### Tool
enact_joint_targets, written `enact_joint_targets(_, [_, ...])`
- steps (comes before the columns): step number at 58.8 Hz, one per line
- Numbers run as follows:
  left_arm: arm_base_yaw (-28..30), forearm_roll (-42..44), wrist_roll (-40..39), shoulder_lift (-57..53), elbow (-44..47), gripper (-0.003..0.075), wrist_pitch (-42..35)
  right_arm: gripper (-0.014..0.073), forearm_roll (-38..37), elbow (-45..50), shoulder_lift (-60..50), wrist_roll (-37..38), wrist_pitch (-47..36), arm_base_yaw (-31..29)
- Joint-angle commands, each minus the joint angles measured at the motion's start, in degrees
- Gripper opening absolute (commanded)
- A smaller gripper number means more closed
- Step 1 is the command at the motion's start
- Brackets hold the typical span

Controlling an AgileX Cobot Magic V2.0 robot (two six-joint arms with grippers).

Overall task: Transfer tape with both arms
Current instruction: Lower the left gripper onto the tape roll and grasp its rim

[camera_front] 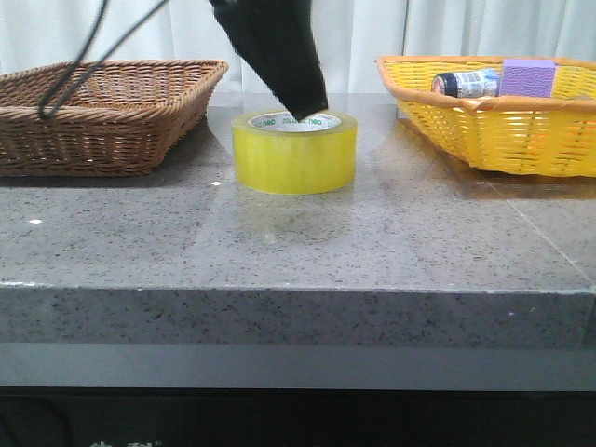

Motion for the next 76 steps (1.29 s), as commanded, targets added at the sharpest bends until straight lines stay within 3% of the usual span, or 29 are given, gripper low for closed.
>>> enact_joint_targets(1, [-0.41,-1.52,0.06,-0.47,-3.30,0.0544,-1.11,0.0434,0.39,-1.47,-0.42,0.02,-4.47,-0.13])
enact_joint_targets(40, [0.96,-1.70,0.29,8.79,-6.33,0.0539,-0.18,0.0434,0.39,-1.46,-0.42,0.02,-4.52,-0.13])
enact_joint_targets(44, [1.31,-2.06,0.29,8.78,-6.33,0.0506,-0.18,0.0434,0.39,-1.46,-0.42,0.02,-4.52,-0.13])
enact_joint_targets(60, [1.54,-2.08,0.29,9.43,-6.33,0.0240,-0.28,0.0434,0.39,-1.46,-0.42,0.02,-4.52,-0.13])
enact_joint_targets(67, [1.54,-2.08,0.29,9.43,-6.33,0.0193,-0.28,0.0434,0.39,-1.46,-0.42,0.02,-4.52,-0.13])
enact_joint_targets(76, [1.54,-2.08,-0.03,9.43,-6.87,0.0189,-0.08,0.0434,0.39,-1.46,-0.42,0.02,-4.52,-0.13])
